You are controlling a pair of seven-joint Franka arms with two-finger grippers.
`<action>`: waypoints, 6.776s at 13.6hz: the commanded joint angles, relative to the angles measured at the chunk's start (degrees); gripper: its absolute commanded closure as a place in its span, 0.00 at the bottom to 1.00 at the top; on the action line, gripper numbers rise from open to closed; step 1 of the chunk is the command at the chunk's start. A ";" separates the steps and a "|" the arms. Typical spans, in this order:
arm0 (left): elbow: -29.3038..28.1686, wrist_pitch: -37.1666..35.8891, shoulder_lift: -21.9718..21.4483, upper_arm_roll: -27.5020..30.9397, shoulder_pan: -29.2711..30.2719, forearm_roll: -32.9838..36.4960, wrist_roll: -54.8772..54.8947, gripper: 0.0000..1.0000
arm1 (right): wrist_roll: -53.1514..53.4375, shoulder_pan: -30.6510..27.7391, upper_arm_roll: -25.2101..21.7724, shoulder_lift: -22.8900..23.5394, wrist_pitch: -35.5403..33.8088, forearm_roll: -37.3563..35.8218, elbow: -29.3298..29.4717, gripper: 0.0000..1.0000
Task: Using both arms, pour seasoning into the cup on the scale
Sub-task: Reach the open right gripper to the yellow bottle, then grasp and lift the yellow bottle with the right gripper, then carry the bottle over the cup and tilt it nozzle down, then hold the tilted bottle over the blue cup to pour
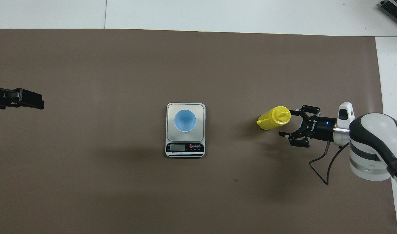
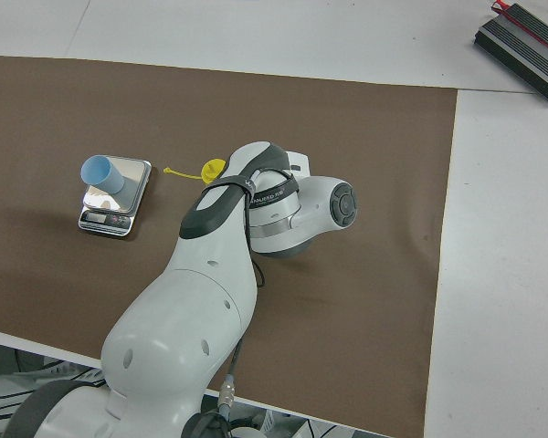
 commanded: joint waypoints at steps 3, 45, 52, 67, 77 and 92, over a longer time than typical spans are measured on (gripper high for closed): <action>-1.02 -0.36 -0.89 -0.09 0.79 -3.13 0.88 0.00 | -3.09 3.88 0.18 1.67 4.43 6.68 -0.73 0.00; -1.63 -0.45 -1.42 0.09 0.70 -2.61 3.87 0.00 | 86.19 30.86 0.36 2.29 10.87 -84.61 19.74 1.00; -1.63 -0.45 -1.42 0.09 0.70 -2.61 3.87 0.00 | 99.46 32.63 0.62 3.69 4.70 -108.09 22.91 1.00; -1.63 -0.45 -1.42 0.09 0.70 -2.61 3.87 0.00 | 102.28 45.90 0.62 10.37 -11.82 -141.91 23.36 1.00; -1.63 -0.45 -1.42 0.09 0.70 -2.61 3.87 0.00 | 103.59 50.73 0.62 10.46 -22.01 -150.36 21.69 1.00; -1.63 -0.45 -1.42 0.09 0.70 -2.52 3.87 0.00 | 110.70 50.83 0.71 11.26 -21.93 -148.63 20.37 1.00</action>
